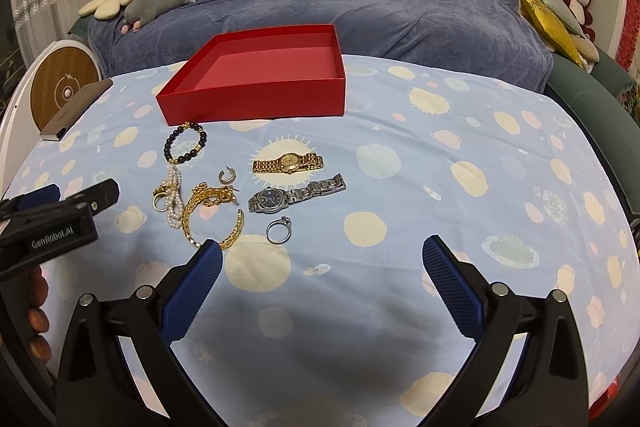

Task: Organize jewelry
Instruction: 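Lower the left gripper onto the black beaded bracelet and close it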

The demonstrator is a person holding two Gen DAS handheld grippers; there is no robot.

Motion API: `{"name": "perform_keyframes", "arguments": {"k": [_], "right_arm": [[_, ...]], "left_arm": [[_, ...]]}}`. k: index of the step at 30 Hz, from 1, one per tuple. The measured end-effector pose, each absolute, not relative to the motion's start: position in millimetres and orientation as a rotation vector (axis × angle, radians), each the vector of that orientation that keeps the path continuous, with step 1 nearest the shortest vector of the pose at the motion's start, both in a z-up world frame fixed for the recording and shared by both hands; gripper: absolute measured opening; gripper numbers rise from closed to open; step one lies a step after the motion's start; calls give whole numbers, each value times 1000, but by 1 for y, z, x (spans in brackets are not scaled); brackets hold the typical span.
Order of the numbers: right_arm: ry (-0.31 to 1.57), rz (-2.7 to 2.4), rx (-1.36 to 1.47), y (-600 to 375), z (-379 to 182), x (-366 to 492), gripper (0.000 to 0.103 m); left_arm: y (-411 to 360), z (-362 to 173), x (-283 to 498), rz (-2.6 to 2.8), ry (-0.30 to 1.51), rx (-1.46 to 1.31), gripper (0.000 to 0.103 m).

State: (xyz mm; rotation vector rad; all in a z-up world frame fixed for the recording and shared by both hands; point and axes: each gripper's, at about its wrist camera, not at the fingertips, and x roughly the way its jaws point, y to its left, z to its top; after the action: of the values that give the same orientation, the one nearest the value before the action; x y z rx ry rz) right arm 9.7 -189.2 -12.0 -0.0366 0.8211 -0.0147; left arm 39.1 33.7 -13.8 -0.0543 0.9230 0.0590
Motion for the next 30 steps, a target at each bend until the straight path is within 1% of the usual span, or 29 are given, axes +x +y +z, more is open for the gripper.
{"name": "perform_keyframes", "arguments": {"k": [5, 11, 13, 14, 16, 17, 19, 20, 22, 26, 28, 29, 30], "right_arm": [[832, -13, -20, -194, -12, 16, 98], [849, -11, -18, -194, -16, 26, 98], [853, -12, -22, -194, -17, 28, 98], [856, -13, -22, -194, -18, 29, 98], [863, -11, -18, -193, -20, 31, 98], [865, -10, -19, -193, -21, 31, 98], [870, -9, -24, -192, -23, 34, 98], [874, -7, -24, -192, -24, 35, 98], [886, -2, -18, -192, -27, 38, 98], [899, 8, -12, -191, -30, 42, 98], [899, 13, -9, -189, -30, 43, 98], [900, 16, -9, -188, -30, 43, 98], [900, 20, -10, -187, -30, 42, 98]], "left_arm": [[41, -14, 72, 55, 943, -89, 96], [29, -19, 107, 7, 951, -79, 96], [23, -27, 121, -8, 970, -53, 86], [21, -31, 128, -13, 974, -37, 83], [18, -39, 140, -16, 983, -18, 73], [17, -42, 145, -23, 988, -18, 71], [17, -48, 151, -37, 1000, -28, 62], [16, -51, 153, -46, 1008, -32, 60], [12, -56, 156, -72, 1024, -36, 46], [5, -59, 154, -85, 1020, -9, 37], [8, -59, 154, -86, 1016, -23, 19], [9, -59, 155, -88, 1016, -33, 14], [10, -59, 155, -89, 1015, -41, 5]]}}
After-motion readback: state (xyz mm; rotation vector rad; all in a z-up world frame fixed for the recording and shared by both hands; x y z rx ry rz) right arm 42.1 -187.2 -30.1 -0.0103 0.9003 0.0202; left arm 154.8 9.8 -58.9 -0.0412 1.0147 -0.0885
